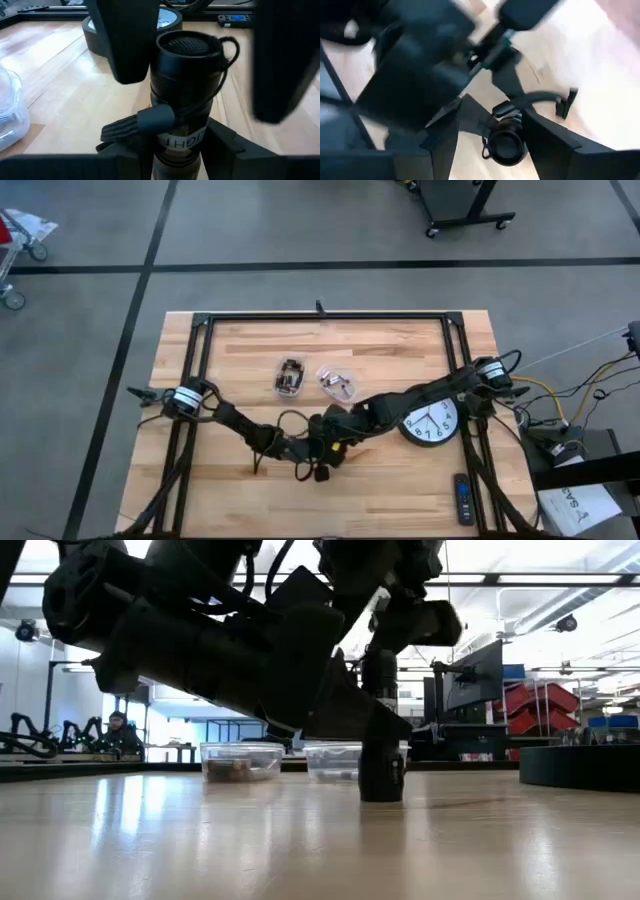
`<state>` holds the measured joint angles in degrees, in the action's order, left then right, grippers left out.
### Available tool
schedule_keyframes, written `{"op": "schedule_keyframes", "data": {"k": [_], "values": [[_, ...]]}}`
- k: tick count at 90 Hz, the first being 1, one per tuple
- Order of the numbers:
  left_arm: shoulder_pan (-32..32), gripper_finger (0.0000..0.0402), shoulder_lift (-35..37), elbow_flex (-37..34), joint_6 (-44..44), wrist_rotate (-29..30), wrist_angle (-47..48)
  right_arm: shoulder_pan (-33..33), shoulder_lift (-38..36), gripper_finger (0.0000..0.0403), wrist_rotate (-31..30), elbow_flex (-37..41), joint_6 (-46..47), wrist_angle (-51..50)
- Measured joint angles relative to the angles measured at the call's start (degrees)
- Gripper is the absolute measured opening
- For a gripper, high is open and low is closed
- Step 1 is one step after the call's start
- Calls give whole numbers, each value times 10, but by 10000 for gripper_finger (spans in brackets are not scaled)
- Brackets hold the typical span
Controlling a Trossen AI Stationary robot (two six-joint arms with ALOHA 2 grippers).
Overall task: Insert battery
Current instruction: Open the black flashlight cover
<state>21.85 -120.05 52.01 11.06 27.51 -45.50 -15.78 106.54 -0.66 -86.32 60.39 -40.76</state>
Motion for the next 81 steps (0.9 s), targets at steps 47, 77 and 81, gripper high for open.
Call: {"op": "schedule_keyframes", "data": {"k": [47, 77, 81], "values": [[-2, 113, 0, 0, 5, 8, 6, -15, -2, 217, -38, -1, 79, -70], [-3, 114, 0, -1, 6, 7, 7, -16, -2, 209, -39, -1, 122, -54], [-3, 116, 0, -1, 6, 7, 7, -16, -2, 205, -40, -1, 128, -48]]}}
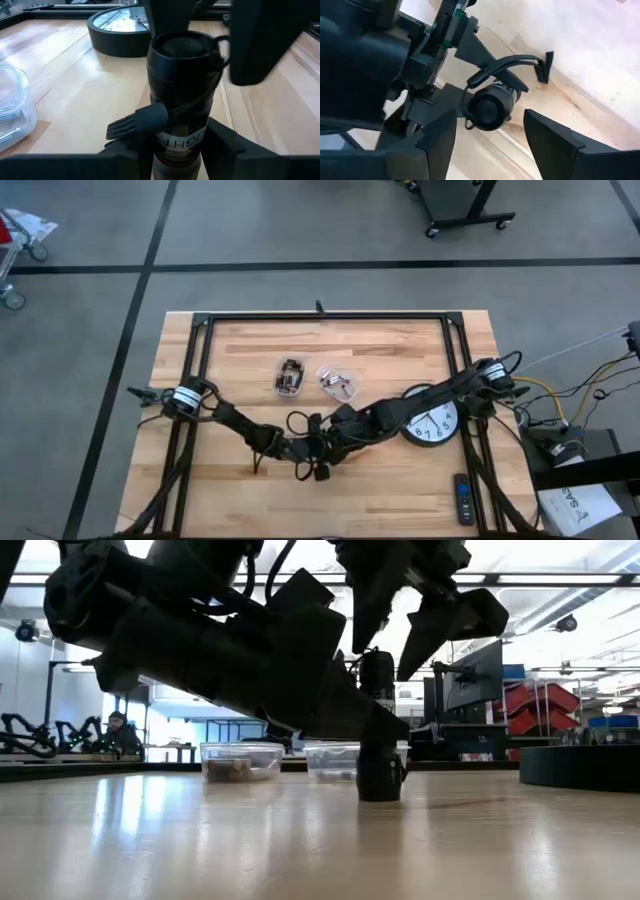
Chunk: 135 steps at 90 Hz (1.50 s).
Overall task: Insert battery
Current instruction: Open the black flashlight cover
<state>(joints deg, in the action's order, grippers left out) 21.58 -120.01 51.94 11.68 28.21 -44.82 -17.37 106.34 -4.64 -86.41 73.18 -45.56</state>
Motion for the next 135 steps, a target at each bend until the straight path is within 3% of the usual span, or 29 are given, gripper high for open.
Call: {"op": "schedule_keyframes", "data": {"k": [36, 67, 80, 107, 135], "values": [[0, 115, 0, 0, 4, -1, 1, 1, 15, 180, -20, 0, 18, 14], [0, 107, 0, 0, 7, -1, 4, 1, 15, 100, -21, 0, 7, 9], [0, 115, 0, 0, 9, -1, 7, 2, 15, 98, -18, 0, -12, 9], [0, 109, 0, 0, 9, -1, 10, 10, 15, 94, 9, 0, -148, 10], [0, 104, 0, 0, 9, -2, 13, 18, 16, 93, 26, -1, -387, 12]]}}
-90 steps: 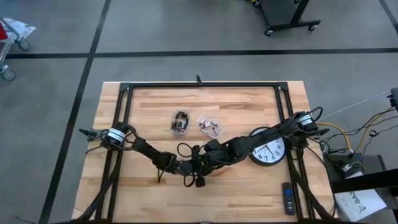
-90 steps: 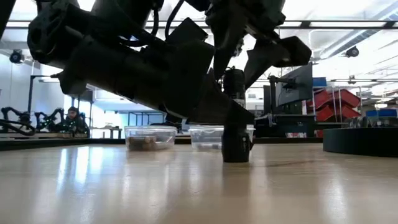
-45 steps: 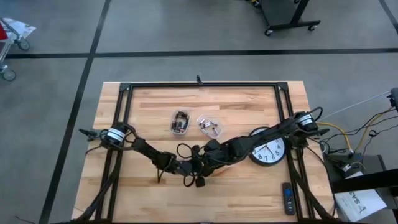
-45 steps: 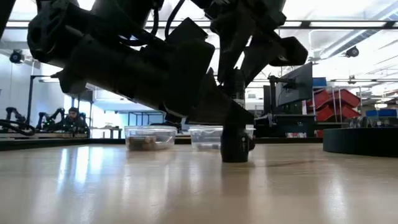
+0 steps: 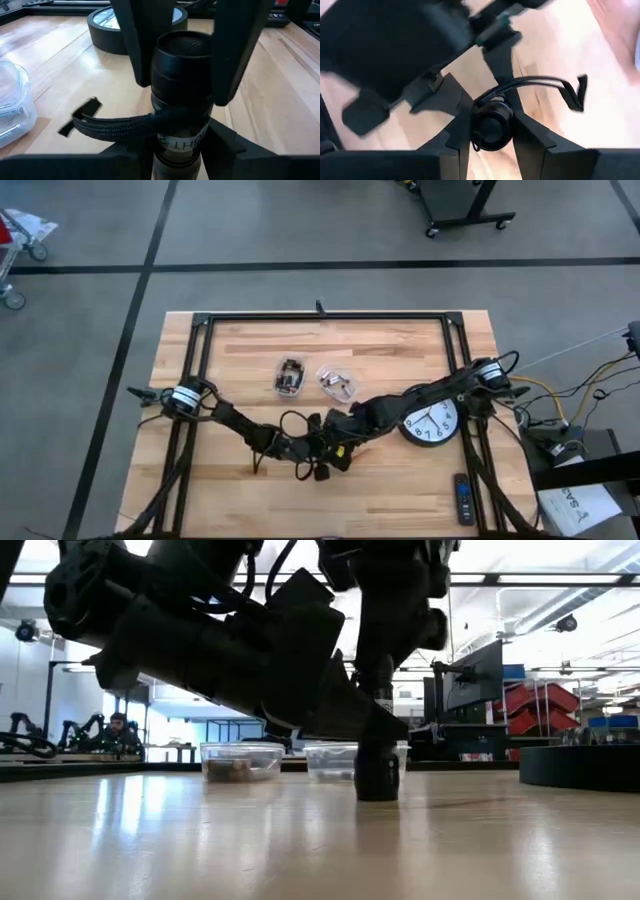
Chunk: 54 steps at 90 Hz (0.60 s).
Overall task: Insert battery
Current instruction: Open the black flashlight cover
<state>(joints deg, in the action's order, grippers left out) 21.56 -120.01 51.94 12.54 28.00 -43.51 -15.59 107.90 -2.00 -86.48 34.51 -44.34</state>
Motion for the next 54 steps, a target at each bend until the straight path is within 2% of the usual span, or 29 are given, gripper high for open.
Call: {"op": "schedule_keyframes", "data": {"k": [20, 39, 46, 54], "values": [[0, 115, 0, 0, 0, 0, 1, 1, 0, 89, 6, 0, -225, 4], [0, 104, 0, 0, 0, 1, 2, 2, 0, 85, 12, -3, -469, 4], [0, 109, 0, 0, 0, 1, 2, 3, 0, 82, 13, -5, -511, 3], [0, 125, 0, 0, -10, -2, 6, 2, 0, 81, 13, -5, -515, 2]]}}
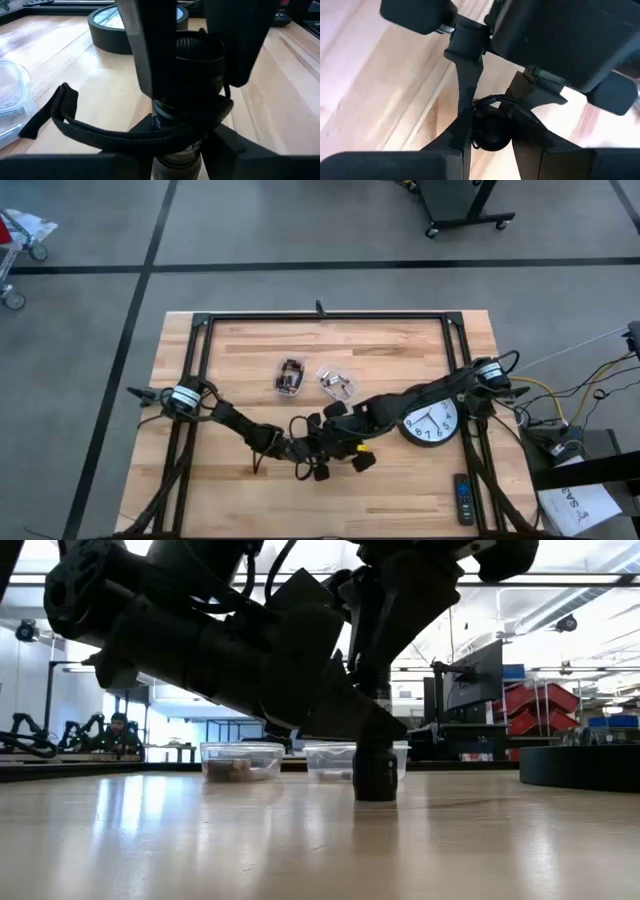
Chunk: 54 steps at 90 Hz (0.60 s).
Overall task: Insert battery
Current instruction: Open the black flashlight cover
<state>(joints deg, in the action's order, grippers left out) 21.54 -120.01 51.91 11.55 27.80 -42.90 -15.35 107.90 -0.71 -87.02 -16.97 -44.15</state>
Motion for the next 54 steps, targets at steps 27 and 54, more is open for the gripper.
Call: {"op": "schedule_keyframes", "data": {"k": [27, 54], "values": [[1, 174, 11, -5, -77, -24, 27, -2, 1, 95, -4, 0, 45, 2], [-1, 177, 43, -45, -96, -33, -42, -1, 1, 87, -1, 0, 44, 0]]}}
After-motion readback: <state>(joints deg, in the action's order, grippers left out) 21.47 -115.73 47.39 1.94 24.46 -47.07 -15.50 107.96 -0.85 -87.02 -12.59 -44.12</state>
